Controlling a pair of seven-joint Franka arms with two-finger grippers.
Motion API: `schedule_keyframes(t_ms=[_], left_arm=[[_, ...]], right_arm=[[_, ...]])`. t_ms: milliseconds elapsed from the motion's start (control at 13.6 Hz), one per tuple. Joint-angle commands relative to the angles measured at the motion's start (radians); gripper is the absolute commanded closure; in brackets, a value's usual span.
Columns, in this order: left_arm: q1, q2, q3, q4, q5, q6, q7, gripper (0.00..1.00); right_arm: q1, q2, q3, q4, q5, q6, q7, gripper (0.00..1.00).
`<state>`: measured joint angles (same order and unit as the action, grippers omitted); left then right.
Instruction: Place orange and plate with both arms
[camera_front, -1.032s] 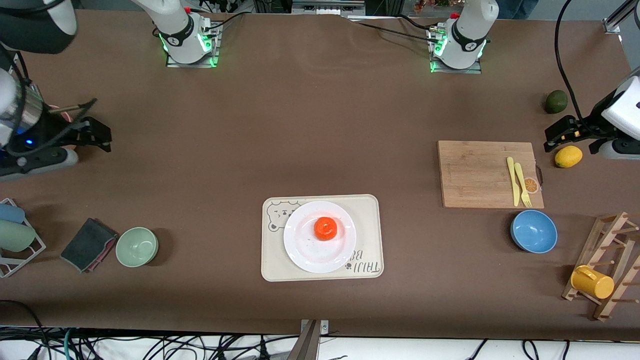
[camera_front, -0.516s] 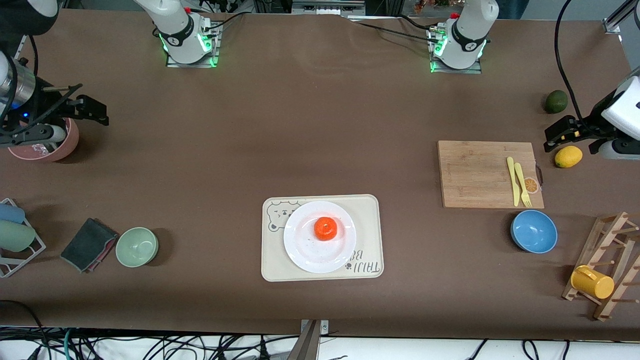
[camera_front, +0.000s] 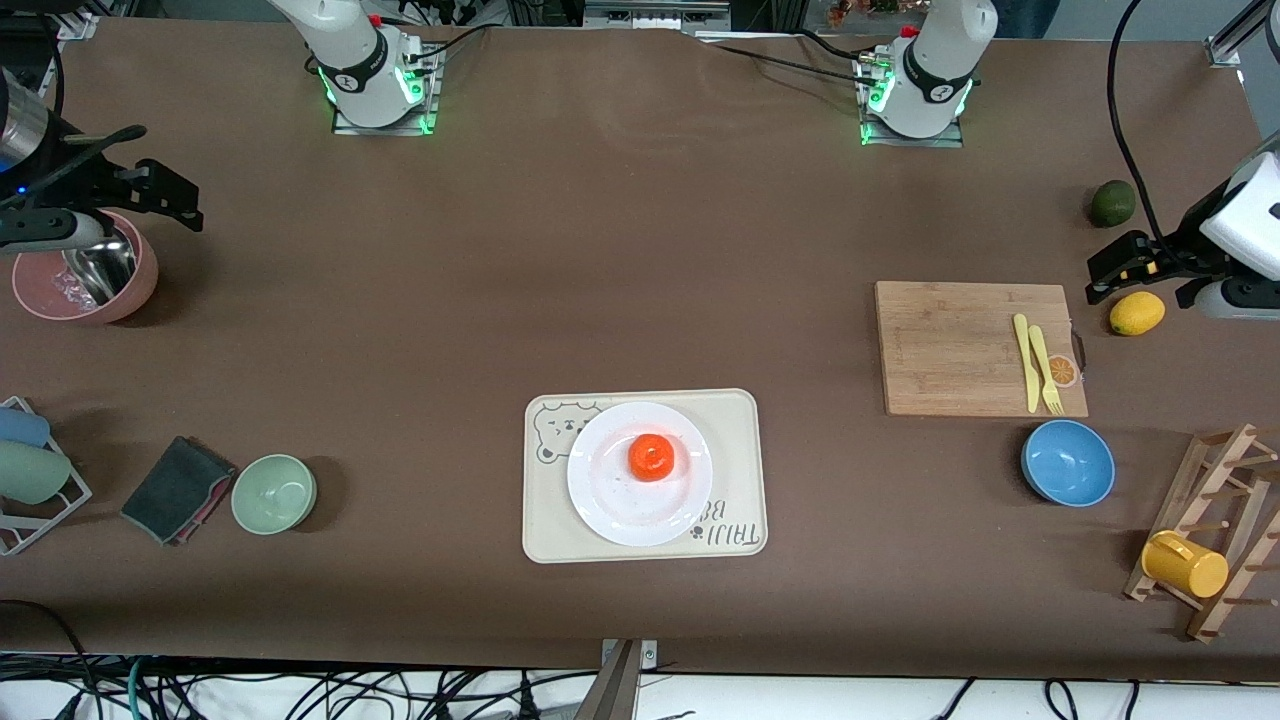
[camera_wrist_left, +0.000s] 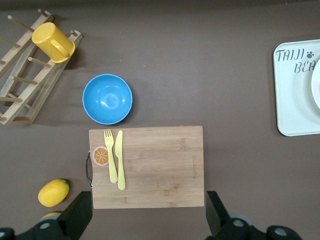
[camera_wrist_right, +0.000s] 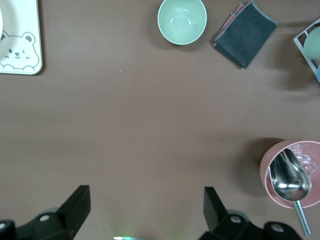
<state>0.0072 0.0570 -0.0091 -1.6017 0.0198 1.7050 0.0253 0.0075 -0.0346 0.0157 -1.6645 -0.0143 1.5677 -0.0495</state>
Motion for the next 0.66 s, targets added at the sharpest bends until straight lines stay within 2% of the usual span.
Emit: schedule_keyframes(t_ms=[0,589], left_arm=[[0.007,0.004,-0.005,0.017,-0.026,-0.008,0.001,0.0],[0.007,0.003,-0.005,0.017,-0.027,-0.01,0.001,0.0]], right_arm=[[-0.006,-0.011,-0.016,-0.014,0.024,0.008,0.014,0.0],[-0.004,-0.005,-0.014,-0.003,0.025,0.002,0.007,0.0]])
